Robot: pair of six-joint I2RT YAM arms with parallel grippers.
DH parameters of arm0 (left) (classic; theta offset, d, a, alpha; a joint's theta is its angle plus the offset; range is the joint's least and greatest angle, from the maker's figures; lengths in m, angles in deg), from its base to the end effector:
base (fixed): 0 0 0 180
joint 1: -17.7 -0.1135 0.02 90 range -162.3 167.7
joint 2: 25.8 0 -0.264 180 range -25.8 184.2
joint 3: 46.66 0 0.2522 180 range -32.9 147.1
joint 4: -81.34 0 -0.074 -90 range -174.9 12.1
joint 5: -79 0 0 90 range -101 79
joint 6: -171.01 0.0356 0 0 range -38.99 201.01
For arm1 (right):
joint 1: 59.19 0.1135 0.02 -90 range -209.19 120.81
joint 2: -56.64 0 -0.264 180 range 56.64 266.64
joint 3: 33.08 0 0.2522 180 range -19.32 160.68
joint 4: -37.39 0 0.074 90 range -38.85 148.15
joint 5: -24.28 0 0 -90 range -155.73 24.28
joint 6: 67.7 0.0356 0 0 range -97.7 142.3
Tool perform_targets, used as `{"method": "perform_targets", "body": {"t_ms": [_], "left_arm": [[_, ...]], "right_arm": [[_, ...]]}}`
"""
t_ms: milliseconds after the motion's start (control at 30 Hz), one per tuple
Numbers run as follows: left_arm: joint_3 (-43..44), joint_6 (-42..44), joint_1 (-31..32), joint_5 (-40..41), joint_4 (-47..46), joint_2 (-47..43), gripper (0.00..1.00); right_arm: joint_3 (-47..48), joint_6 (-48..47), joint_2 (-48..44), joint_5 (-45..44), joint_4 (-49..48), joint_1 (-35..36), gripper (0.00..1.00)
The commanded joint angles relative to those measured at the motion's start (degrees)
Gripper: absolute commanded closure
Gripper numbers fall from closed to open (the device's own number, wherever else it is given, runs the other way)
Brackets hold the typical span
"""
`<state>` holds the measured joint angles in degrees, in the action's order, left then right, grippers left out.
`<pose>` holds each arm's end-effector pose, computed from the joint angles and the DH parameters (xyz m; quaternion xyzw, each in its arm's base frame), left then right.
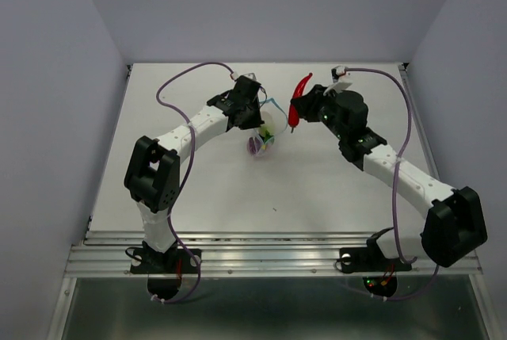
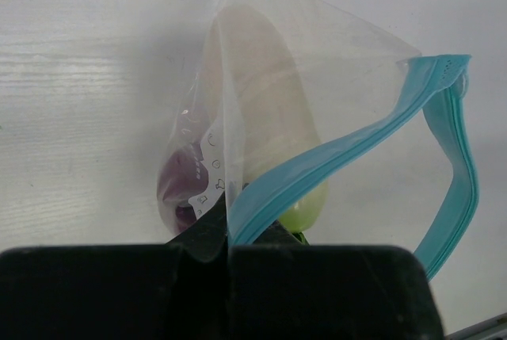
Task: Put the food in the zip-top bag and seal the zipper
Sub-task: Place the fake vegetable in the zipper food storage bag.
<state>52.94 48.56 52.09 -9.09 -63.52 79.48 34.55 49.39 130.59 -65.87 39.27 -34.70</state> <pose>0.3501 -0.2382 0.2716 0.0085 0.9092 -0.2165 0.3556 0.2787 0.1268 0.3238 0.0180 0.7556 0.2840 0.5900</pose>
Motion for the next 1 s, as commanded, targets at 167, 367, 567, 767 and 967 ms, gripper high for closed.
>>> {"method": "perform_targets", "body": {"t_ms": [167, 367, 567, 767, 967], "left_arm": [[0.64, -1.83, -0.12, 0.02, -0.3, -1.21, 1.0], [0.2, -2.71, -0.12, 0.37, -0.56, -1.48, 1.0], [0.82, -3.41, -0.11, 0.72, 0.23, -1.39, 1.0], [0.9, -4.38, -0.11, 1.78, 0.5, -1.74, 1.0], [0.38, -4.91, -0.11, 1.34, -0.03, -2.0, 1.0]], "right_arm": [[7.22, -0.19, 10.33, -7.14, -15.18, 7.14, 0.8], [9.5, -0.99, 15.08, -11.72, -15.37, 9.6, 0.8], [8.63, -2.66, 16.22, -14.79, -15.1, 12.34, 0.8], [5.29, -1.7, 14.12, -15.94, -13.52, 13.92, 0.8], [1.95, -0.46, 13.15, -16.99, -12.47, 14.97, 0.8]]}}
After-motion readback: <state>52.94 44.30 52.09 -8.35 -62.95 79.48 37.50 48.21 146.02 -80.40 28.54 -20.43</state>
